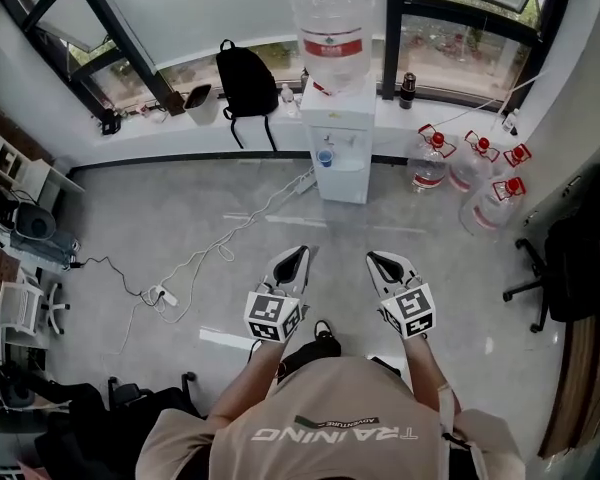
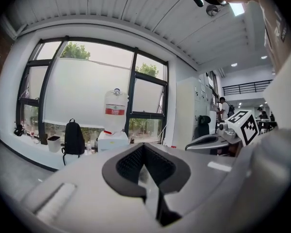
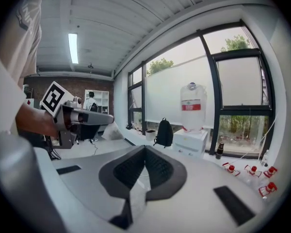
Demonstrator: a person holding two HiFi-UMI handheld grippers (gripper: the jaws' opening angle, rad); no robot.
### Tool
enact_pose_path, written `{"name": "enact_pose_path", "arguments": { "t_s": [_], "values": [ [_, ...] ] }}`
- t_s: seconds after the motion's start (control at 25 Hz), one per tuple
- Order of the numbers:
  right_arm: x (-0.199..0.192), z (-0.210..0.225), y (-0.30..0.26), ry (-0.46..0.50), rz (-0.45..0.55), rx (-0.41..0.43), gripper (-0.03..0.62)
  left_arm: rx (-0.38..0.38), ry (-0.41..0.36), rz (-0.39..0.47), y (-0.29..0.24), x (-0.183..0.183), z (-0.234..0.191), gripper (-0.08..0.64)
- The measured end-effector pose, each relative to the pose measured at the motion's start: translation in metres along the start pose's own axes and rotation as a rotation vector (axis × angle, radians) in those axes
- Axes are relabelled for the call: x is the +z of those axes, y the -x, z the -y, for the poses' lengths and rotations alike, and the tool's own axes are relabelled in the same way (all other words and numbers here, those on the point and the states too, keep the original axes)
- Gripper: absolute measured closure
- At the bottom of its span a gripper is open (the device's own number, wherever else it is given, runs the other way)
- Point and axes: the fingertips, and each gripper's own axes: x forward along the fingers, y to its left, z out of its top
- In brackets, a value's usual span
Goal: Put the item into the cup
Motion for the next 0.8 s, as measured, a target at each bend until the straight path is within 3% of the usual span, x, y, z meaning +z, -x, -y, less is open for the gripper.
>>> {"name": "enact_pose_path", "arguments": {
  "t_s": [0.24, 0.48, 0.8],
  "values": [
    [0.019, -0.008, -0.046, 0.103, -0.023, -0.022, 0.581, -0.056, -0.018, 0.016, -0.022, 0.01, -0.042, 0.554],
    [0.031, 0.003, -0.078, -0.006, 0.037, -0.085, 0.581, -0.055, -0.001, 0.014, -0.04, 0.009, -0.086, 0.554],
    [0.042, 0.039, -0.114, -0.021, 0.032, -0.122, 0.581, -0.071, 0.021, -0.01, -0.076, 0.008, -0.115, 0.554]
  ]
}}
